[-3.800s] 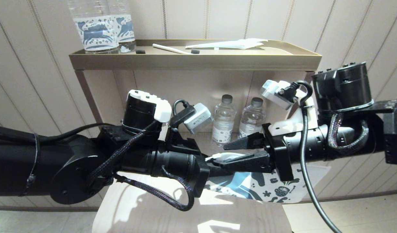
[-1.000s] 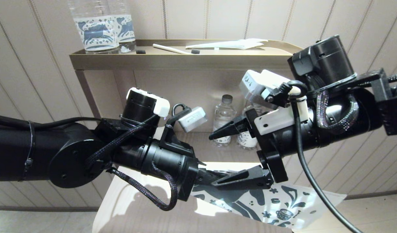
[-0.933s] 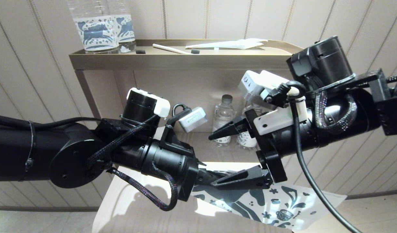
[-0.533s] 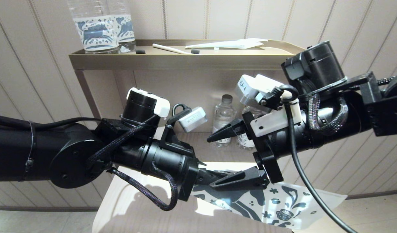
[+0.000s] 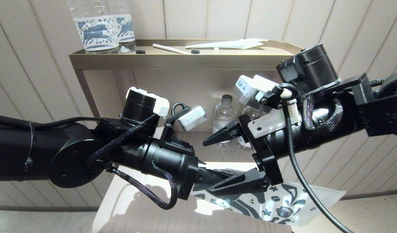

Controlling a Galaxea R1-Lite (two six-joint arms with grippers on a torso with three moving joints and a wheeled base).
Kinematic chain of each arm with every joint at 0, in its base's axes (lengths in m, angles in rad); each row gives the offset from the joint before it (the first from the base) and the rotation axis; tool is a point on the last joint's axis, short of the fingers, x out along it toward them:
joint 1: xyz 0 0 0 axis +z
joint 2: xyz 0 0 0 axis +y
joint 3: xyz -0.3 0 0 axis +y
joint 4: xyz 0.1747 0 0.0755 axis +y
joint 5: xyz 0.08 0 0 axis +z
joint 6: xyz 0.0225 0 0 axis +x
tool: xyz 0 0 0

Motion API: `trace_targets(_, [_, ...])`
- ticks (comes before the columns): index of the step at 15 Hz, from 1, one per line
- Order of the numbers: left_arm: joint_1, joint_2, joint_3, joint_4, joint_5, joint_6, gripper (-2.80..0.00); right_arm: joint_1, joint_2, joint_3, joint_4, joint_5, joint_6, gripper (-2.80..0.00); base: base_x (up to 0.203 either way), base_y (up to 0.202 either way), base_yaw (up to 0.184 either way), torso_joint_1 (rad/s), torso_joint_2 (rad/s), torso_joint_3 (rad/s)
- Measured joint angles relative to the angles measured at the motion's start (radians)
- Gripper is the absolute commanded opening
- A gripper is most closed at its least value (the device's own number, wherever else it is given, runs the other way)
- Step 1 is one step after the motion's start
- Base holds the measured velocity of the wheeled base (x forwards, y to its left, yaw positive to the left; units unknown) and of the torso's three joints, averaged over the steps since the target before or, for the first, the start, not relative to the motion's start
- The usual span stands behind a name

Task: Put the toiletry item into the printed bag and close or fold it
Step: Close the strorage bag and place it on the desk

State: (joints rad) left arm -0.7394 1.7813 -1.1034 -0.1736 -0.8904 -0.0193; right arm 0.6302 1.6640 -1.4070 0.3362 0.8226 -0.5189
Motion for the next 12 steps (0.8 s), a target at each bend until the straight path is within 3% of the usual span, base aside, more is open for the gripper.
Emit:
trace_targets(6, [0.002, -0.002, 0.000, 0.000, 0.000, 0.000, -2.80, 0.001, 0.001, 0.000, 0.000, 0.016, 0.026, 0.00, 0.000, 0.000, 0.000, 0.000, 0.00, 0.000])
trace_targets(7, [0.002, -0.002, 0.000, 0.000, 0.001, 0.000, -2.80, 0.002, 0.001, 0.000, -0.001, 0.017, 0.024, -2.80, 0.000, 0.000, 0.000, 0.000, 0.00, 0.000])
trace_targets(12, [0.002, -0.004, 0.000, 0.000, 0.001, 0.000, -2.80, 0.003, 0.002, -0.003, 0.000, 0.016, 0.025, -2.80, 0.000, 0.000, 0.000, 0.000, 0.00, 0.000])
